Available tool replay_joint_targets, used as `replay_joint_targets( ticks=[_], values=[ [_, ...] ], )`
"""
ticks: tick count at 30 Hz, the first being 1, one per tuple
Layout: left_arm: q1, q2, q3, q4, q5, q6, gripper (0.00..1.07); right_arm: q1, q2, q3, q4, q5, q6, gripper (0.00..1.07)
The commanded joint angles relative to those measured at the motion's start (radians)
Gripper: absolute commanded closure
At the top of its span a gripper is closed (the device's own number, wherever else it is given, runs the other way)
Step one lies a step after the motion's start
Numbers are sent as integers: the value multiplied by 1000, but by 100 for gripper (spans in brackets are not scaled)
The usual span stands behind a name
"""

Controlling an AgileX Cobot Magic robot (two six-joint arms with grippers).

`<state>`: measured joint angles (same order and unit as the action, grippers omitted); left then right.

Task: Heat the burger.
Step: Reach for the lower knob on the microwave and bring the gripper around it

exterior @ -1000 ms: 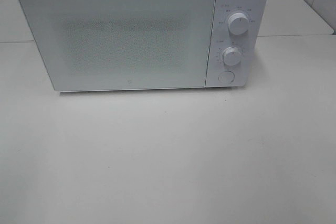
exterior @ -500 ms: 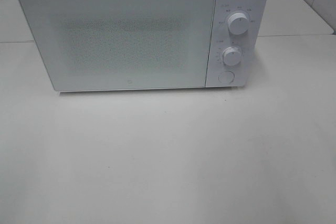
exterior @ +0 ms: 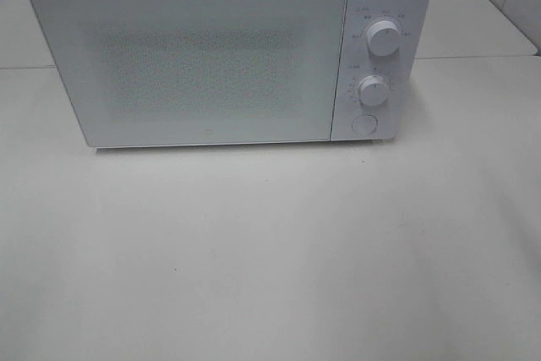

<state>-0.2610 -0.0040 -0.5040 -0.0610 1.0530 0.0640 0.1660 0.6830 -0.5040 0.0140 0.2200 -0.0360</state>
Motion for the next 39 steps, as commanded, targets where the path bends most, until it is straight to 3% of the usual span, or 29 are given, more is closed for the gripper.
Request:
replay_joint_targets(
  ticks=[1, 20, 29, 35, 39],
  values=[
    [3, -23, 3, -9, -13, 2, 106, -3, 80, 0, -4, -102, 6, 40],
    [3, -23, 3, -9, -13, 2, 106, -3, 590, 0, -3, -675, 5, 40],
    [3, -23, 3, -9, -13, 2, 106, 1, 759, 0, -4, -833, 5, 40],
    [3, -23, 3, -9, -13, 2, 106, 91, 830, 0, 7, -903, -20, 40],
    [3, -23, 3, -9, -13, 2, 106, 188, 900, -2, 108, -994, -34, 40]
  ],
)
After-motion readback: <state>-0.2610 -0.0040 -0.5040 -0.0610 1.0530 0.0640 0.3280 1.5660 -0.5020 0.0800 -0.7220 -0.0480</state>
